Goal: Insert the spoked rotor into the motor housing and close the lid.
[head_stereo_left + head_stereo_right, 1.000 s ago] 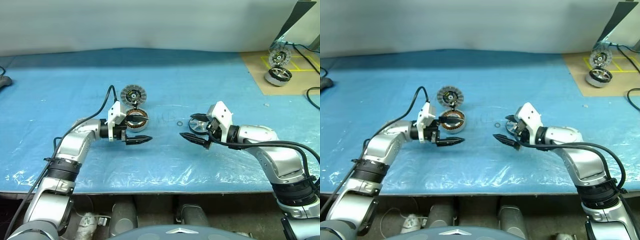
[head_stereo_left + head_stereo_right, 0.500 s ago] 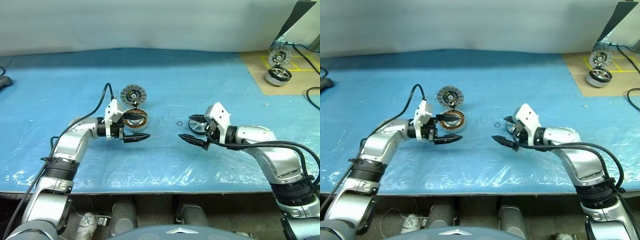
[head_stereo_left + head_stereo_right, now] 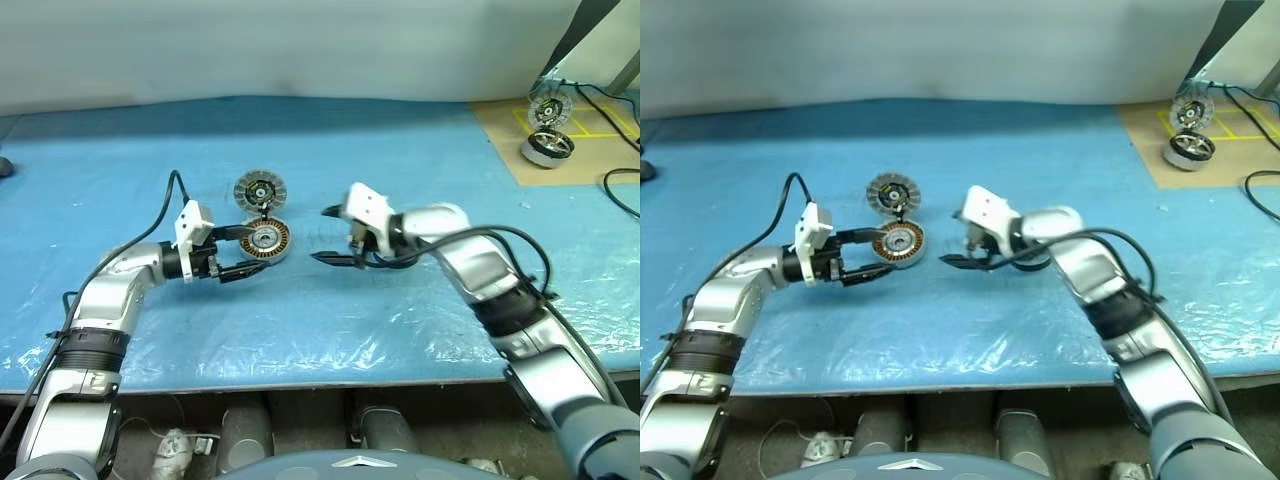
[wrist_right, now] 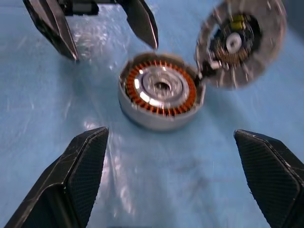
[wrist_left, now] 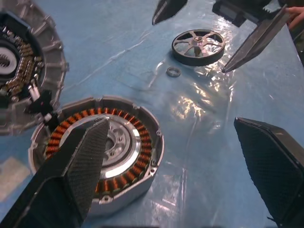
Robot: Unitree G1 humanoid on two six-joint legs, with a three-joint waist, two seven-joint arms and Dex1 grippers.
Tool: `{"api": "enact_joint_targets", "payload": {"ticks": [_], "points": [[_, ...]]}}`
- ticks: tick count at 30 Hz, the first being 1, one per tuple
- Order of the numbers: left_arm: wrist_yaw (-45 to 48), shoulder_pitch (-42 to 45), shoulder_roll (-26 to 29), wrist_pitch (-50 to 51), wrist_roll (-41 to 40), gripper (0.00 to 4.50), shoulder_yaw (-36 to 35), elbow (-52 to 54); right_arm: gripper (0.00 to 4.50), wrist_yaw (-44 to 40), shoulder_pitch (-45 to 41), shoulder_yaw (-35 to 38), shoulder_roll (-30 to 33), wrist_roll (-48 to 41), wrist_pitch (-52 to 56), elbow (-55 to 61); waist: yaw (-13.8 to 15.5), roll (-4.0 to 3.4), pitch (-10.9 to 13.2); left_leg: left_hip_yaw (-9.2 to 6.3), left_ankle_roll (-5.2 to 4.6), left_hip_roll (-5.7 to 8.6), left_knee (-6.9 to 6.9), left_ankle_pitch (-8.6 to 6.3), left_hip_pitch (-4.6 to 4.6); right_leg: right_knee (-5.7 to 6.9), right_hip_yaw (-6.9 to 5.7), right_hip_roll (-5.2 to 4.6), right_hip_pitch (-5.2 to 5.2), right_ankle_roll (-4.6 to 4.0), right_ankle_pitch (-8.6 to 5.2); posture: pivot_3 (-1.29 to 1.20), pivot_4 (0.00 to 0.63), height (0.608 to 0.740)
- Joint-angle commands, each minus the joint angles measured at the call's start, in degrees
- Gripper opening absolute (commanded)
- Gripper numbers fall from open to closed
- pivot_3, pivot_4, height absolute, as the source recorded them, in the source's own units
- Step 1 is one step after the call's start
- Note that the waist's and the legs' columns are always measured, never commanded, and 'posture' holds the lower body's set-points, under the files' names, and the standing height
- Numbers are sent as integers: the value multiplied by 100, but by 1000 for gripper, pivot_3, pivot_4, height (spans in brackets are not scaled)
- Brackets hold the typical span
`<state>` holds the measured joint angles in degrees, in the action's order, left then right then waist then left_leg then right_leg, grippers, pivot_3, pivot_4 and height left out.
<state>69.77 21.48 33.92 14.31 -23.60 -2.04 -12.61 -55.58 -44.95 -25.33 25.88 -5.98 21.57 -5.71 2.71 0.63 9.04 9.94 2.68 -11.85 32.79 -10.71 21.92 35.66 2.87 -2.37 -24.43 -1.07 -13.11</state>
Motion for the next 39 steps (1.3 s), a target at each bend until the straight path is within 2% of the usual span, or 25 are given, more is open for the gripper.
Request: {"api": "enact_joint_targets", "payload": {"ticks": [1, 7, 10, 16, 24, 30, 33, 38, 39], "points": [[-3, -90, 100, 20, -109, 4483, -147, 196, 4500, -327, -540, -255, -314, 355, -727, -752, 23, 2, 0, -3, 0, -2, 0, 0, 4, 0, -8, 0, 0, 0, 0, 0, 150, 740], [-80, -245, 126, 79, -97, 4483, -185, 180, 4500, -1271, -1654, -1098, -1020, 1182, -1898, -2516, -3, 7, 4, -14, -1, -8, 1, 0, 16, 5, -36, -6, 1, -5, -1, 0, 150, 740], [-162, -329, 87, 104, -98, 4483, -178, 260, 4500, -994, -2120, -1339, -1382, 1765, -2685, -3635, -30, 9, 5, -17, -1, -12, 2, 0, 16, 11, -41, -6, 0, -17, -8, 0, 150, 740], [-304, -426, 18, 216, -148, 4483, -169, 471, 4500, -772, -2743, -1238, -1995, 2184, -3538, -5170, -35, 13, 8, -17, -2, -17, 3, 0, 21, 10, -49, -6, 0, -35, -18, 0, 150, 740], [-332, -301, 38, 166, -65, 4483, -142, 363, 4500, -685, -2905, -1168, -2351, 2570, -3948, -5842, -33, 12, 9, -18, -2, -32, 5, 0, 24, 13, -66, -3, 1, -45, -23, 0, 150, 740], [-289, -172, 47, 124, -19, 4483, -103, 212, 4500, -558, -2799, -1266, -2330, 2938, -4125, -6010, -29, 11, 9, -18, -2, -46, 16, 0, 27, 23, -81, -1, 2, -52, -26, 0, 150, 740], [-282, -150, 17, 123, -2, 4500, -48, 232, 3959, -615, -2715, -1225, -2334, 2965, -4202, -6034, -30, 11, 9, -18, -2, -48, 18, 0, 26, 23, -85, -1, 6, -52, -27, 0, 150, 740], [-257, -143, -41, 147, 3, 4500, 64, 298, 2213, -396, -2695, -1223, -2327, 3138, -4179, -6048, -29, 12, 9, -17, -1, -52, 19, 0, 26, 24, -87, -1, 9, -55, -28, 0, 150, 740], [-256, -136, -50, 151, 3, 4500, 73, 301, 2213, -422, -2679, -1205, -2308, 3150, -4180, -6031, -29, 11, 9, -17, -1, -54, 19, 0, 22, 23, -89, -1, 14, -56, -29, 0, 150, 740]]}}
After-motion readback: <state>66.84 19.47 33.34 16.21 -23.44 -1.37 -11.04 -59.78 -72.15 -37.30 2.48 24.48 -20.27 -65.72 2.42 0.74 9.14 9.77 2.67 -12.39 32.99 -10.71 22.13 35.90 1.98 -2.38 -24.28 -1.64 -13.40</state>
